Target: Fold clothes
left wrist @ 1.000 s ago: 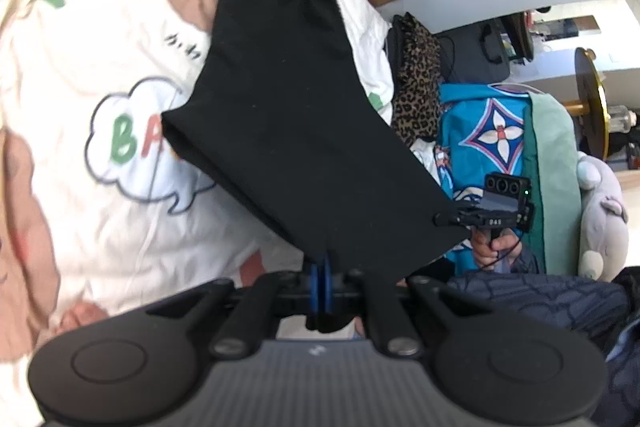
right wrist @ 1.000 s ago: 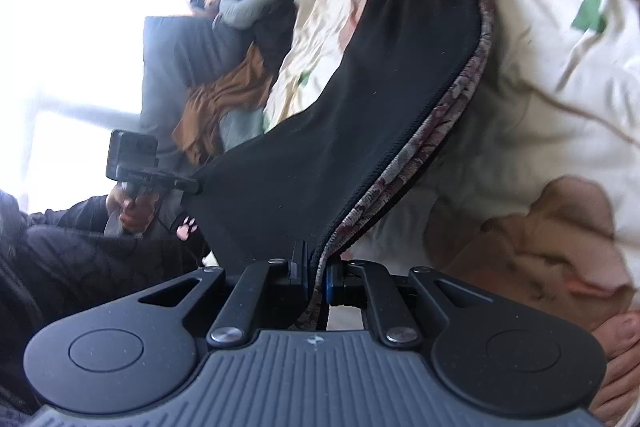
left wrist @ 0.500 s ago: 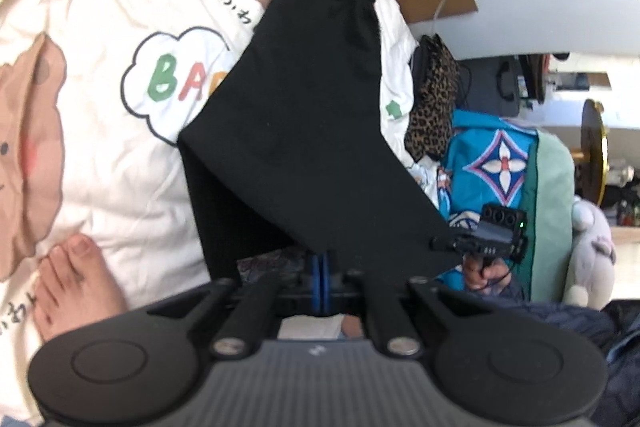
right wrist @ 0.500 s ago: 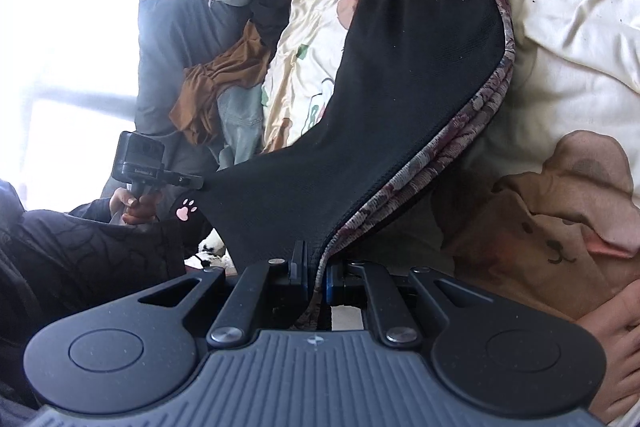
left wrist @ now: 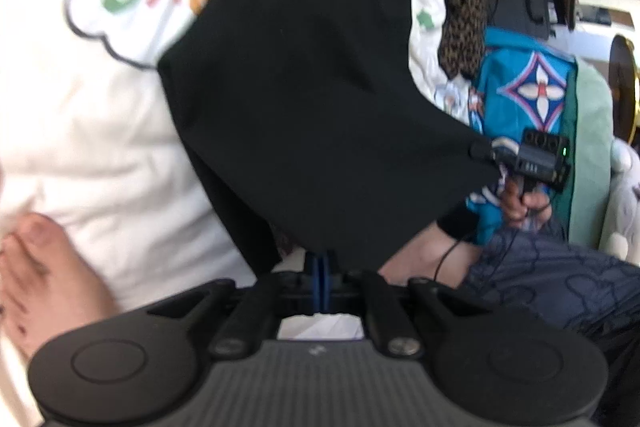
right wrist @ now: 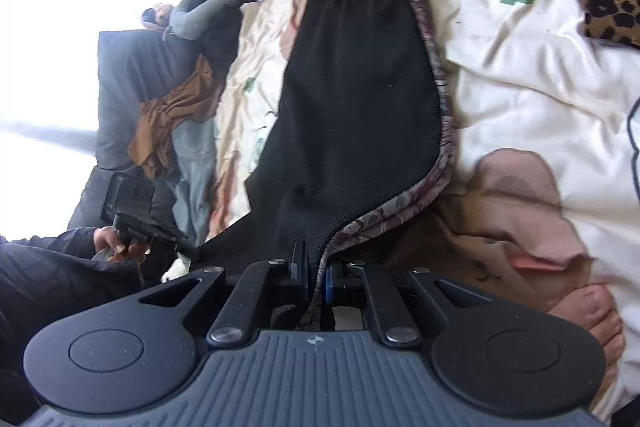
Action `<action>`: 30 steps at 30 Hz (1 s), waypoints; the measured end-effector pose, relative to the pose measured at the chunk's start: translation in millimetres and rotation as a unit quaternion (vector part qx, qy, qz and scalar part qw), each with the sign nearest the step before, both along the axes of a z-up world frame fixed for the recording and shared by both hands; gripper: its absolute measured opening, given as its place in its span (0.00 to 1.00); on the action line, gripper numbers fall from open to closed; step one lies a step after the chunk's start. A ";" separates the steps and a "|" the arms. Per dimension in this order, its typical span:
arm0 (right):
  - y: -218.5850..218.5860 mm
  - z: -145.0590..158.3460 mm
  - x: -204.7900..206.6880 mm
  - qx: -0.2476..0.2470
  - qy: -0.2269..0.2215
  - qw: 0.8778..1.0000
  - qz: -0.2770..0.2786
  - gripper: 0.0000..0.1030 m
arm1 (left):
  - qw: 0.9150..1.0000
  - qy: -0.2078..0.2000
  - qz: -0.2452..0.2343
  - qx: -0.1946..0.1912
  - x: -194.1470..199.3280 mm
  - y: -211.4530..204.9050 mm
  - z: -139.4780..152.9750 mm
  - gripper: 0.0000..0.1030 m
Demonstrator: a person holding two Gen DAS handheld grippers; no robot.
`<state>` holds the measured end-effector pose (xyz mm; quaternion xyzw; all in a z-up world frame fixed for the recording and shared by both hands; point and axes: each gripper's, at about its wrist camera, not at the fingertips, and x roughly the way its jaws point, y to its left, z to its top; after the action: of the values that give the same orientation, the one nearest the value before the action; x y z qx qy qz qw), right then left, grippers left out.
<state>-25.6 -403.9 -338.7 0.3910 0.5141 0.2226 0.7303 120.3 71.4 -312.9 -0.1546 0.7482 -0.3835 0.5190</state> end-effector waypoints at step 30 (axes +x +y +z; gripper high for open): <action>-14.6 -29.0 16.8 -0.053 0.032 0.998 -0.027 0.06 | 0.995 -0.018 -0.070 0.064 -29.5 -36.1 -68.3 0.39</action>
<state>-8.7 -418.5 -367.7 0.3727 0.5371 0.1626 0.7390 90.8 35.3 -381.2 -0.0614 0.7709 -0.3731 0.5126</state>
